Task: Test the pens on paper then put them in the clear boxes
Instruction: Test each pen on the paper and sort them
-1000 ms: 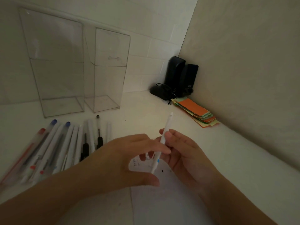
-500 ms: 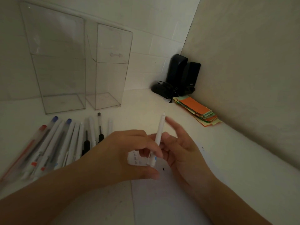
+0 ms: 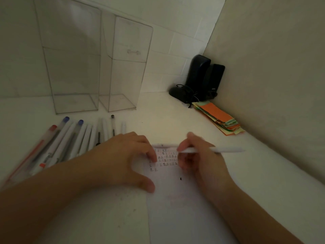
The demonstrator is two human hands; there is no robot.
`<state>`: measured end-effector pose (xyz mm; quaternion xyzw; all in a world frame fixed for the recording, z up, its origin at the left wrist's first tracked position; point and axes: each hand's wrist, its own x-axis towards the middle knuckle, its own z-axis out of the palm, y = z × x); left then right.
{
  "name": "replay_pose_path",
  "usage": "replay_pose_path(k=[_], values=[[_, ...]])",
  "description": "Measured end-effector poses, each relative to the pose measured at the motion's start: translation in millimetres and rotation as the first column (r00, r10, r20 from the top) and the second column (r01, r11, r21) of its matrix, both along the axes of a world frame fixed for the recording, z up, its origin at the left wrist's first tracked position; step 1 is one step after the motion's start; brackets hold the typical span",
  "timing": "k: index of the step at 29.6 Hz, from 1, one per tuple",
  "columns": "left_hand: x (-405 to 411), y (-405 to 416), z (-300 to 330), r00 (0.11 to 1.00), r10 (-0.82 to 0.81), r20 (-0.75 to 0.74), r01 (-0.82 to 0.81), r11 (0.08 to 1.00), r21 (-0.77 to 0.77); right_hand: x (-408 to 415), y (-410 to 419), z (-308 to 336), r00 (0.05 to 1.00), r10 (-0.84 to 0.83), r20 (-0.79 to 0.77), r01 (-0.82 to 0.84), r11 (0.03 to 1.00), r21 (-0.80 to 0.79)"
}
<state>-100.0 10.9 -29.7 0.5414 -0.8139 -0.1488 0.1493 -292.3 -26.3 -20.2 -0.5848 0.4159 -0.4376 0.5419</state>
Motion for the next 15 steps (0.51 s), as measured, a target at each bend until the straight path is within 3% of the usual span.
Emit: replay_pose_path(k=[2,8,11,15], values=[[1,-3,-2,1.0,-0.016,0.007,0.016,1.0,-0.007,2,1,-1,0.989,-0.007,-0.149,-0.001,0.999,-0.053],[4,-6,-5,0.999,-0.024,-0.048,0.023,0.999,-0.033,-1,-3,-7,0.943,0.021,-0.331,-0.061,0.992,-0.11],[4,-6,-5,0.998,-0.032,-0.059,0.029,0.999,-0.039,1,-1,-10,0.941,-0.035,-0.335,-0.029,0.982,-0.185],[5,-5,-6,0.998,-0.028,-0.064,0.026,0.999,-0.036,1,-2,-13,0.971,-0.06,-0.232,0.01,0.978,-0.21]])
